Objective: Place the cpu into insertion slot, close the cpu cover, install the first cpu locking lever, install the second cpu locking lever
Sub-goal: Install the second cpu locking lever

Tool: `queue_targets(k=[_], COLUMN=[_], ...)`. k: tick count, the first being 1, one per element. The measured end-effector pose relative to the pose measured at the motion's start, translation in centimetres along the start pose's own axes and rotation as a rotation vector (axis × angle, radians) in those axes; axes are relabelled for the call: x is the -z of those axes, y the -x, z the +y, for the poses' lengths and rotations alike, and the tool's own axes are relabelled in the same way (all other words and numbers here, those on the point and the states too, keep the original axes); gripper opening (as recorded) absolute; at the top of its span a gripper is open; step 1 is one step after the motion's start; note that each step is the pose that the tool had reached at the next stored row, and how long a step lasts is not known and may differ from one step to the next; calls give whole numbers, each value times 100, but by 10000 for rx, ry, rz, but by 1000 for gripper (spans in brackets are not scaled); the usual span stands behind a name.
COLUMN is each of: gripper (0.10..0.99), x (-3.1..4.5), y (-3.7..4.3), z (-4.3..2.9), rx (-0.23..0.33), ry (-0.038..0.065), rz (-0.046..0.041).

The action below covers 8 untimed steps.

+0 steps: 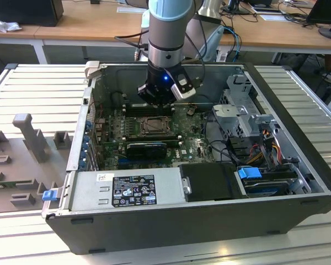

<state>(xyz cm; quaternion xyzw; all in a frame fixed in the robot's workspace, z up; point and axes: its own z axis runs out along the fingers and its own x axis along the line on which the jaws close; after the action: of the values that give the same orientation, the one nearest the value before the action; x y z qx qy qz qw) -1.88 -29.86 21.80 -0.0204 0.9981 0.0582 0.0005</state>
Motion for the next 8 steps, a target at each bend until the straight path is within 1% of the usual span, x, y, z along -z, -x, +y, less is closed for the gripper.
queue_targets(k=[4,8], gripper=[106,106], x=[3,10], y=[-1,-2], z=[-25,-83], rx=[0,0], ry=[0,0], rz=[0,0])
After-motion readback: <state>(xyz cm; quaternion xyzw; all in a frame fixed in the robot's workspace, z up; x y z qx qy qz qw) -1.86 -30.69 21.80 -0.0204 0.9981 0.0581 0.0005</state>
